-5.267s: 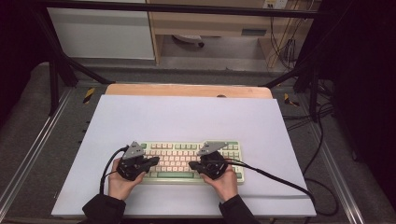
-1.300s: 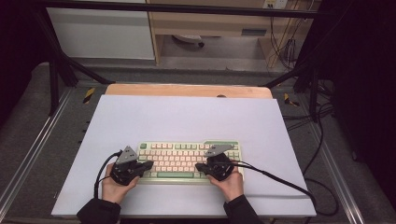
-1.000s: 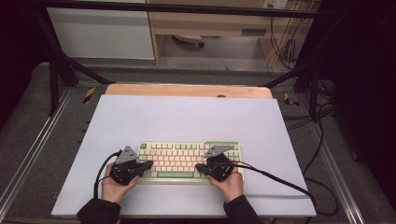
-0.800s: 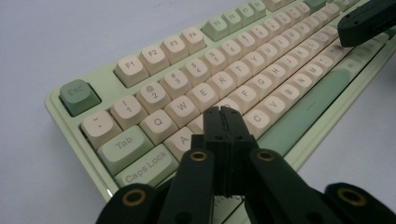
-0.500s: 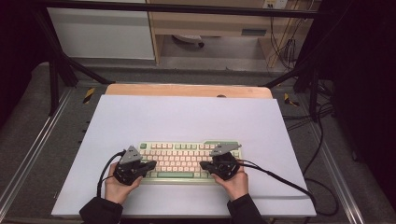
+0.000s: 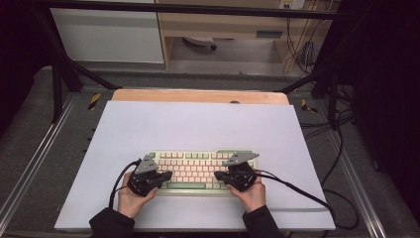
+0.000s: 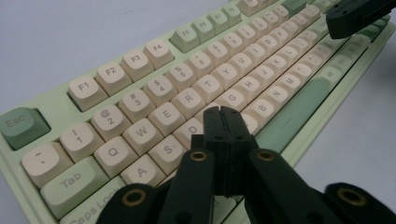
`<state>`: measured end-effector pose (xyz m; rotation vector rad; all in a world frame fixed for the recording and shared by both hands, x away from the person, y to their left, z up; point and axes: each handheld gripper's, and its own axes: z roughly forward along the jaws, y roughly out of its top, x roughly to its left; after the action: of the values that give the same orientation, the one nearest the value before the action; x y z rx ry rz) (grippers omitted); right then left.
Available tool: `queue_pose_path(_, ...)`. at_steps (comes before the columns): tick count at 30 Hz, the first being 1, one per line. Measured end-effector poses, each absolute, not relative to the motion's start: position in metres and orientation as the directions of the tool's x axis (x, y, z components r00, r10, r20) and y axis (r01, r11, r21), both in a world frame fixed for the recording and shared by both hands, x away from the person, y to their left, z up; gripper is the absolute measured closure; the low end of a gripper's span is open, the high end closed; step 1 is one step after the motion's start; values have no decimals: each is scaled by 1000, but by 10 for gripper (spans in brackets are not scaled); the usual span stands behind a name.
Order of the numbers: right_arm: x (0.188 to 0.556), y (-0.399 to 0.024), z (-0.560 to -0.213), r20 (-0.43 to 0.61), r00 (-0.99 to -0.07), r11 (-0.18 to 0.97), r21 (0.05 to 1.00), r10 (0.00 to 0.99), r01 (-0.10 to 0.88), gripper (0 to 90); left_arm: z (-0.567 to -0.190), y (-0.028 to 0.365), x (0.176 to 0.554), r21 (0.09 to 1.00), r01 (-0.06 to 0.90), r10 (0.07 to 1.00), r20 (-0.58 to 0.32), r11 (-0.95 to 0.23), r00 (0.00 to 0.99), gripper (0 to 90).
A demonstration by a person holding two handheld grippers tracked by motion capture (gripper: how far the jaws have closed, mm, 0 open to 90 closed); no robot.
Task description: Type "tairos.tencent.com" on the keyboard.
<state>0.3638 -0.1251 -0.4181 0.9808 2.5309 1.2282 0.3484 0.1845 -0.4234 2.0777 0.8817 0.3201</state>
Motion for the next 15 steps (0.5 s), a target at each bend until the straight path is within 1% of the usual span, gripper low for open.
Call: queue_pose_path(15,363,-126,-418,134,-772,441,754,622,486,900,-427,174,351,771,477,680,-78,-422,729,900)
